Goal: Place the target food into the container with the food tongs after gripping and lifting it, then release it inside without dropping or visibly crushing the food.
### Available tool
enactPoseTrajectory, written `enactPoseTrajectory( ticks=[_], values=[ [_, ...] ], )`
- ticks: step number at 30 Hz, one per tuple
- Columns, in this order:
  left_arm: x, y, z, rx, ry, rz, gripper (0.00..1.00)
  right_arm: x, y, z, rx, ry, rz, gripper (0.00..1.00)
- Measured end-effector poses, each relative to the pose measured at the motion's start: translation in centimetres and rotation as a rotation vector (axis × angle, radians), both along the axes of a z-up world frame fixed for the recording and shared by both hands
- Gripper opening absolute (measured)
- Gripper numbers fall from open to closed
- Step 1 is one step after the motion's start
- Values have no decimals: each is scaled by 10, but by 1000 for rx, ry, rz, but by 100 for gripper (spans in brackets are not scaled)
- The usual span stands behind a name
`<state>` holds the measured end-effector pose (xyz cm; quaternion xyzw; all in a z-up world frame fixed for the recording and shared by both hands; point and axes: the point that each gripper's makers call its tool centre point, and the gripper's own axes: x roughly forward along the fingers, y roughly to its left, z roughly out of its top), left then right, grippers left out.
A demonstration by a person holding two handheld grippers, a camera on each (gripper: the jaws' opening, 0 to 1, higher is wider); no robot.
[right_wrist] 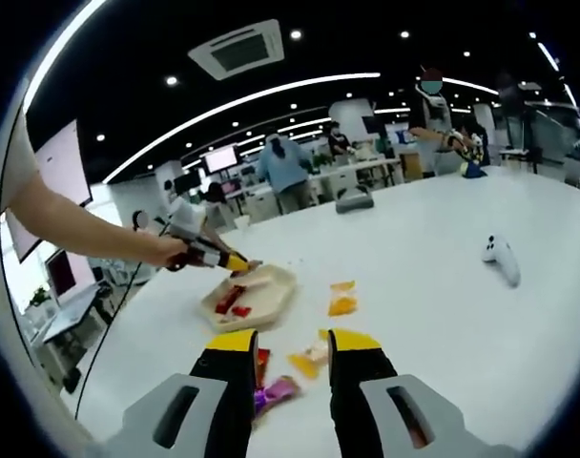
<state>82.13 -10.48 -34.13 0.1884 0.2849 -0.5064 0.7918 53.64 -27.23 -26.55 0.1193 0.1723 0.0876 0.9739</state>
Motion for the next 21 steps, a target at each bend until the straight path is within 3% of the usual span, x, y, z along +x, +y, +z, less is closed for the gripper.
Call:
enactPoseTrajectory(
  ticks=[5,13,21],
  values=[
    [9,7,2,-32,12,47,21,8,0,3,-3,-6,1,29],
    [5,19,9,-45,14,69,22,14,-5,9,20,-22,-26,29],
    [-9,26,31,-62,-11,79,22,13,5,10,25,-30,9,29]
  ],
)
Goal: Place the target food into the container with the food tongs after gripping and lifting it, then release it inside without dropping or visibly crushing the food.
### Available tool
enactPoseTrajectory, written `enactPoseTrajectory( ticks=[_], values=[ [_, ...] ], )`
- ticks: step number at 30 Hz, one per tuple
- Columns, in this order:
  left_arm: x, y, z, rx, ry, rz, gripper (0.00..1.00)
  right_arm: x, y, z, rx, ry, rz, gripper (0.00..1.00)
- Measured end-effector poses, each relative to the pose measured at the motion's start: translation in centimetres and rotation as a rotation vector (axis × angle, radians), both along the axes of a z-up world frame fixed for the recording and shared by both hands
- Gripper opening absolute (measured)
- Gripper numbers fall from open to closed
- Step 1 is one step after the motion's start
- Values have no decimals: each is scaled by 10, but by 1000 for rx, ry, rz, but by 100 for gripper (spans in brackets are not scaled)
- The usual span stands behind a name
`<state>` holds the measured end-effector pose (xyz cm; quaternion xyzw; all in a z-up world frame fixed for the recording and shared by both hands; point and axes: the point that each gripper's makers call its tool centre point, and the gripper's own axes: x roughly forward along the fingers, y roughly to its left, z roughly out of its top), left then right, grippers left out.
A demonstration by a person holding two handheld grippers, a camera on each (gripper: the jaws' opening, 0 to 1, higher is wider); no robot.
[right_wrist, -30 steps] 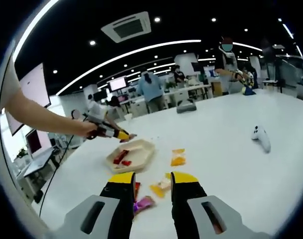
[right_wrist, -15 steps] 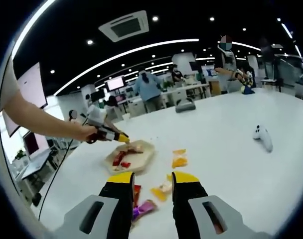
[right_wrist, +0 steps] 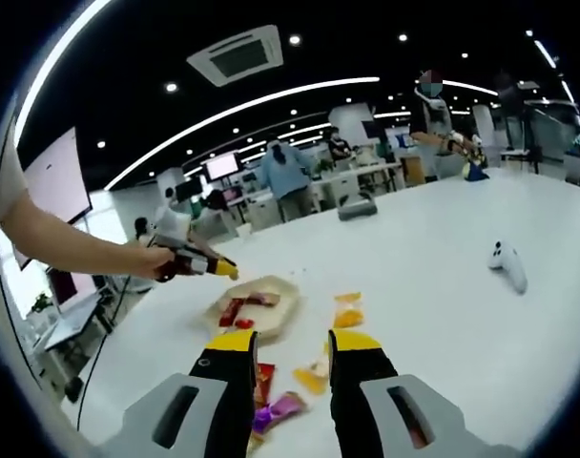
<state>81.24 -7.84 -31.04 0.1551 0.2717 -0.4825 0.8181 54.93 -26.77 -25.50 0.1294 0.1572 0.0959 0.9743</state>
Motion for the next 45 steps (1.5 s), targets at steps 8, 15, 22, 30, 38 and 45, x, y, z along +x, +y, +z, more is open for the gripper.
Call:
enactPoseTrajectory(
  ticks=[8,15,22,30,38,45],
  values=[
    [-22,13,29,-24,-34,48,22,-4,7,6,6,-27,38,29],
    [-58,14,53,-76,-85,93,23,-12,7,3,-7,-11,85,29],
    [-93,14,66,-109,-81,136,23,-10,22,6,-16,-25,148,29],
    [-128,27,80,-167,-86,214,23,-13,48,23,-29,-67,222,29],
    [-149,42,107,-205,-151,238,24,-23,40,25,-64,-84,237,29],
    [-154,46,114,-263,-146,282,24,-25,36,27,-82,-89,235,29]
  ],
)
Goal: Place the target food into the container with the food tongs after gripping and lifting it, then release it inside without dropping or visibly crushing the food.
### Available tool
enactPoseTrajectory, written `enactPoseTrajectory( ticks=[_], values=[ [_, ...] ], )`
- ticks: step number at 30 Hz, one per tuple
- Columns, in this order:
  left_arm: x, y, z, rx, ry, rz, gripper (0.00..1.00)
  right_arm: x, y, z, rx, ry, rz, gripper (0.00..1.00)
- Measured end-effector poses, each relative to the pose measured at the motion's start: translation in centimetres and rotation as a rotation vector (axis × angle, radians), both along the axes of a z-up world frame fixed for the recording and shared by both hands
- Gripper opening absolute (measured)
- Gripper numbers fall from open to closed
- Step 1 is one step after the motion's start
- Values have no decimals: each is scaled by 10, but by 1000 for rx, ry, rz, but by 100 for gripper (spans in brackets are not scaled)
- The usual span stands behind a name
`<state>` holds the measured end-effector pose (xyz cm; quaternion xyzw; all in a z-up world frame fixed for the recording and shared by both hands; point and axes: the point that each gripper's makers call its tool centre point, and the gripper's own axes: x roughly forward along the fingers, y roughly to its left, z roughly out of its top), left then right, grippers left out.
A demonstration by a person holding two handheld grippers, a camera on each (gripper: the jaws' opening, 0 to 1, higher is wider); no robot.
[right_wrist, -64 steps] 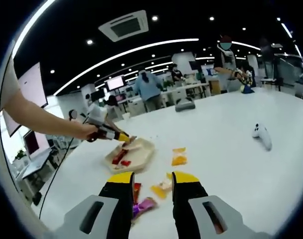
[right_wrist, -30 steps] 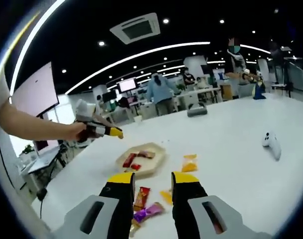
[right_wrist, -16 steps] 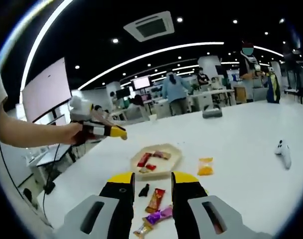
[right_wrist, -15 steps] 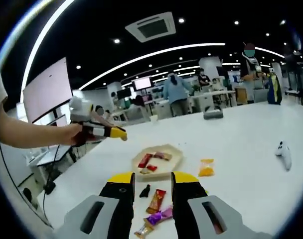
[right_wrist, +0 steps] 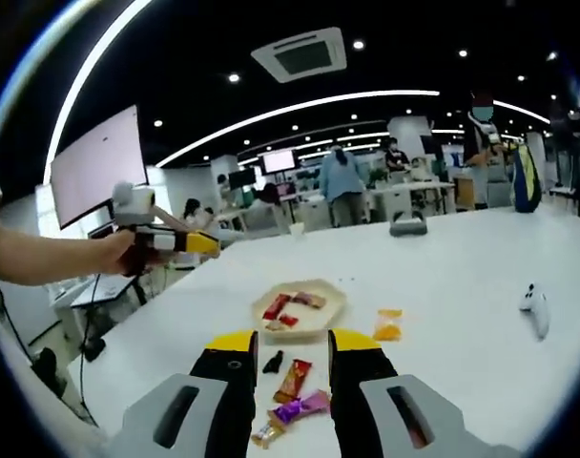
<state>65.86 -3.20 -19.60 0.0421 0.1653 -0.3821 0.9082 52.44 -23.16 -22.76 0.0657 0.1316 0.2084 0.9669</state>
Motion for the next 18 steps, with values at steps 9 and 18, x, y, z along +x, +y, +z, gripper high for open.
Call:
enactPoseTrajectory(
  ticks=[9,18],
  values=[
    [-5,-21,-10,-41,31,-4,23,-7,3,3,-6,-3,12,29],
    [-20,-32,-14,-50,23,-11,22,-13,-1,1,-8,7,-3,29]
  ],
)
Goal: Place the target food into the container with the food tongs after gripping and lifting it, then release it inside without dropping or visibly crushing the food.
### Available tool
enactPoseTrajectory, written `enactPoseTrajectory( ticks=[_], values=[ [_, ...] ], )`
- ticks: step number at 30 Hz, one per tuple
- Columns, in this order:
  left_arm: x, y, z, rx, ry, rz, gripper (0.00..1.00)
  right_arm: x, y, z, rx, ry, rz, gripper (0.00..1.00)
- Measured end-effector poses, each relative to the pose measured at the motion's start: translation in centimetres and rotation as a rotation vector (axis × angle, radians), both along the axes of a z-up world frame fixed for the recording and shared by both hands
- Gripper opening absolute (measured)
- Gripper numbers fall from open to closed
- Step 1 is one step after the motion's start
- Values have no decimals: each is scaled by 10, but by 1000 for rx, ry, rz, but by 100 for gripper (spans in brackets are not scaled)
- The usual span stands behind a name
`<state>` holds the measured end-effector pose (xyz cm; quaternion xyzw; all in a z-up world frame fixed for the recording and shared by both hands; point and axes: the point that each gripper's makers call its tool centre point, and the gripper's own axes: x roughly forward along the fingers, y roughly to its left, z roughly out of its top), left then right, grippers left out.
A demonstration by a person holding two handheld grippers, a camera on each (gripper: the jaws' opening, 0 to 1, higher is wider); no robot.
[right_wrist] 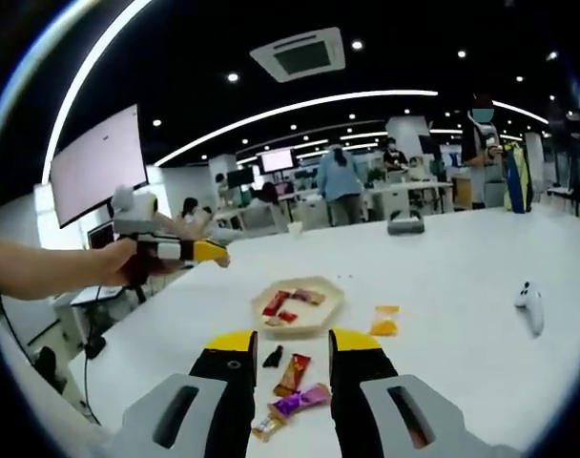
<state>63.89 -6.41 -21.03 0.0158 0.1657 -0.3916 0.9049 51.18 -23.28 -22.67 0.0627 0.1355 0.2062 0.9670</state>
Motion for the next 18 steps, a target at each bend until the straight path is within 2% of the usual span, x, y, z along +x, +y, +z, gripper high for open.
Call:
enactPoseTrajectory(
  ticks=[4,8,13,15,16,18],
  values=[
    [-3,3,4,-12,0,18,21,-2,4,1,0,3,6,29],
    [-7,-2,4,11,-3,6,21,-6,10,2,-5,10,20,29],
    [-13,-7,3,-8,4,9,20,-11,12,4,-15,16,22,29],
    [-15,-10,1,5,10,-7,21,-14,13,4,-16,21,22,29],
    [-15,-10,2,20,4,-14,21,-16,13,5,-20,23,25,29],
    [-12,-8,10,4,5,-14,21,-18,12,6,-32,25,28,29]
  ],
)
